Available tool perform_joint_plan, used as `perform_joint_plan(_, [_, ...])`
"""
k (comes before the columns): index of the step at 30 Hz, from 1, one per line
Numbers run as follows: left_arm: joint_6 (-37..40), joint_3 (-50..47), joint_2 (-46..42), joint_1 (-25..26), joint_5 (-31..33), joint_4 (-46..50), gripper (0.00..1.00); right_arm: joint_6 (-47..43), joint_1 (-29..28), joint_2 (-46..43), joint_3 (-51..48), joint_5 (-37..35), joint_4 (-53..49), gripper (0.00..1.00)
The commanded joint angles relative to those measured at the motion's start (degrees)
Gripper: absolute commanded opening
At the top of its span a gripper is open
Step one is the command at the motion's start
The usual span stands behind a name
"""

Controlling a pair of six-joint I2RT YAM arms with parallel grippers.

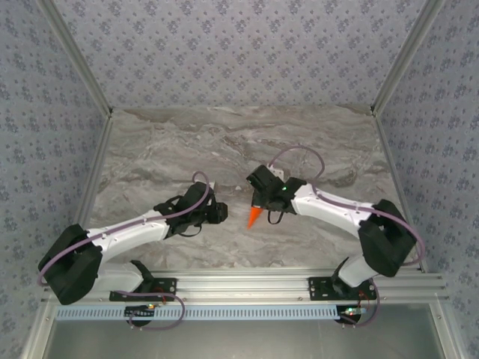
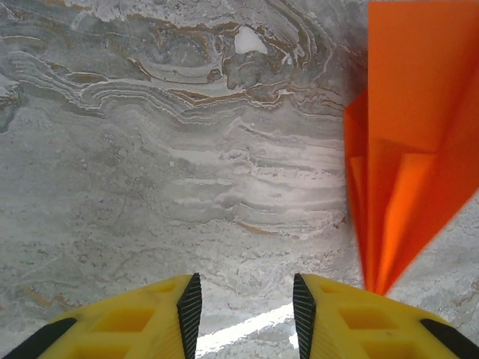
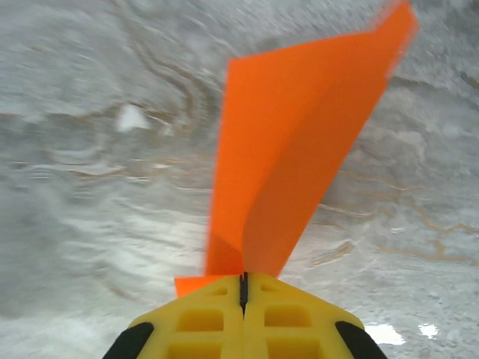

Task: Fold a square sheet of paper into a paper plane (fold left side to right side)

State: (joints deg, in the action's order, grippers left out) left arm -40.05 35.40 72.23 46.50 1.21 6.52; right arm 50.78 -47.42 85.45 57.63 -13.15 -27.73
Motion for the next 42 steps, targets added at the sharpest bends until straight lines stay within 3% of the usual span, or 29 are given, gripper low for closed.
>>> perform_joint_plan(1, [1.0, -0.1, -2.5, 0.0, 2.2, 2.4, 0.4, -5.6, -0.2, -5.2, -1.8, 2.7, 2.9, 0.0])
perform_joint_plan(8, [1.8, 0.4, -6.5, -0.1, 6.4, 7.0, 0.45, -9.2, 6.7, -14.7, -18.1, 17.7, 19.2, 0.01])
perform_joint_plan(11, [2.0, 0.5, -7.7, -0.2, 7.4, 8.2, 0.47, -10.0, 10.6, -13.5, -24.1, 22.1, 24.1, 0.11])
perform_joint_plan(15, [2.1, 1.1, -8.4, -0.1, 7.9, 9.5, 0.49, -13.1, 15.8, -12.8, -27.2, 22.5, 21.1, 0.21])
perform_joint_plan(18, [2.1, 1.5, -8.6, -0.2, 8.1, 10.3, 0.51, -16.8, 17.1, -16.9, -25.0, 18.0, 12.3, 0.35])
perform_joint_plan(21, [2.2, 1.6, -8.6, -0.2, 8.5, 10.4, 0.54, -19.2, 16.9, -20.6, -21.0, 13.4, 3.9, 0.44])
perform_joint_plan(23, [2.1, 1.6, -8.6, -0.2, 8.7, 10.0, 0.56, -20.1, 16.2, -21.7, -19.4, 14.1, 1.4, 0.49])
perform_joint_plan(27, [1.8, 1.4, -8.7, -0.2, 8.4, 8.7, 0.58, -18.3, 12.5, -19.5, -18.3, 18.8, 1.0, 0.54])
perform_joint_plan(31, [1.8, 1.2, -8.4, -0.1, 8.1, 8.5, 0.59, -15.2, 5.6, -15.2, -16.4, 16.2, 2.1, 0.59])
perform_joint_plan(42, [1.7, -0.1, -10.2, -0.1, 8.6, 8.8, 0.61, -12.6, 0.6, -5.8, -11.5, 11.5, 0.2, 0.59])
